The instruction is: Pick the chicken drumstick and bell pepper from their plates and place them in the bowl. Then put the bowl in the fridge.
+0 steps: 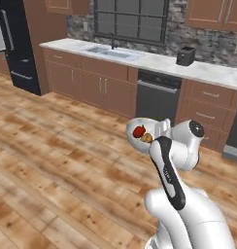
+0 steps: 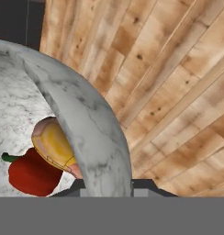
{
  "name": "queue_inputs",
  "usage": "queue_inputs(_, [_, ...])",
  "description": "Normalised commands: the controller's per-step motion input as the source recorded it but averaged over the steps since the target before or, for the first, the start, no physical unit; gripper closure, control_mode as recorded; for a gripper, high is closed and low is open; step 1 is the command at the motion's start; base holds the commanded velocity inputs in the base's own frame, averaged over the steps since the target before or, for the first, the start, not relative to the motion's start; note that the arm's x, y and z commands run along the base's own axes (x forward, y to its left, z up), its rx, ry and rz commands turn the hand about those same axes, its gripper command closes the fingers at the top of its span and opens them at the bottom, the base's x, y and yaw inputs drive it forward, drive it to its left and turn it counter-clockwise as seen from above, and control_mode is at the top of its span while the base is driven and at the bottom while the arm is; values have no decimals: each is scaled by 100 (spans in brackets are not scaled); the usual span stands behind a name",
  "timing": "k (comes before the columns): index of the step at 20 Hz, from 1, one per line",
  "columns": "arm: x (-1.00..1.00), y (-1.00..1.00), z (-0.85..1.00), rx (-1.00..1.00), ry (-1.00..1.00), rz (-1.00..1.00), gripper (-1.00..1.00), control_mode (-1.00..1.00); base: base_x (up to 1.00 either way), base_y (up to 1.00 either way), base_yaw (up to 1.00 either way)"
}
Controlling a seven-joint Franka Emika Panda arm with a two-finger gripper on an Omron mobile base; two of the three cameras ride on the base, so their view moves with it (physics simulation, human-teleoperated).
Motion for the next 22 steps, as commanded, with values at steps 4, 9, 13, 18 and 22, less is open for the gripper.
queue_inputs(4, [0, 0, 0, 0, 0, 0, 100, 100, 76, 16, 34])
queue_inputs(9, [0, 0, 0, 0, 0, 0, 100, 100, 84, 21, 27])
queue_inputs(13, [0, 0, 0, 0, 0, 0, 100, 100, 93, 27, 17])
queue_inputs(18, [0, 0, 0, 0, 0, 0, 100, 100, 94, 27, 11])
queue_inputs(22, [0, 0, 0, 0, 0, 0, 100, 100, 94, 30, 8])
